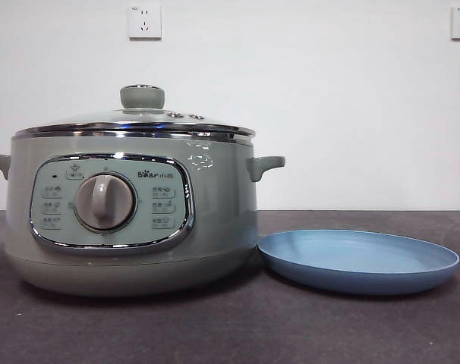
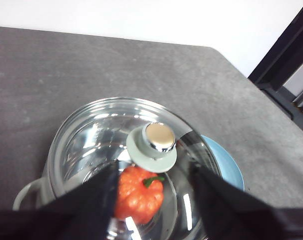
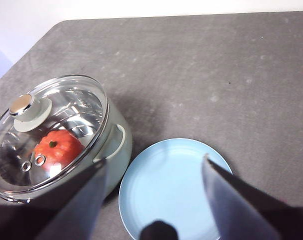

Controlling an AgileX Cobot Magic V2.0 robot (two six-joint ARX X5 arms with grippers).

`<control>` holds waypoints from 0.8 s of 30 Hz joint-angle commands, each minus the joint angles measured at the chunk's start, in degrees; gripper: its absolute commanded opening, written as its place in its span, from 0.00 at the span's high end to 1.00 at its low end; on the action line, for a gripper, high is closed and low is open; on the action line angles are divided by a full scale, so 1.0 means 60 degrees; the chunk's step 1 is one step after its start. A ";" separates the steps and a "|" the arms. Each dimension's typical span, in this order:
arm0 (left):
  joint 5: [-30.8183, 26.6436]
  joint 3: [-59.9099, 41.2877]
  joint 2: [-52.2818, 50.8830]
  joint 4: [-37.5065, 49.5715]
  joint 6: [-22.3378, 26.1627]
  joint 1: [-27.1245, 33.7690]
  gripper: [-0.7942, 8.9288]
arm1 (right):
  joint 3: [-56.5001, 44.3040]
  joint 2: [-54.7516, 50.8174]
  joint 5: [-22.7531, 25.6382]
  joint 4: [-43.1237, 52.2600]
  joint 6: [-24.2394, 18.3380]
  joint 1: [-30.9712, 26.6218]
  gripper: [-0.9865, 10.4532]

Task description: Take the pumpkin out from the steamer,put the pumpkin in the blue plate,close the lid

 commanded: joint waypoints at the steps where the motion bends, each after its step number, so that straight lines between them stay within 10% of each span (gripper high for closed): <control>1: -0.0011 0.0029 0.0171 0.0503 -0.0288 -0.0266 0.56 | 0.0025 0.0036 -0.0022 0.0044 0.0095 0.0004 0.61; 24: -0.4863 0.2375 0.4554 0.0382 0.1056 -0.4554 0.56 | 0.0029 0.0233 -0.0248 -0.0324 0.0306 0.0015 0.61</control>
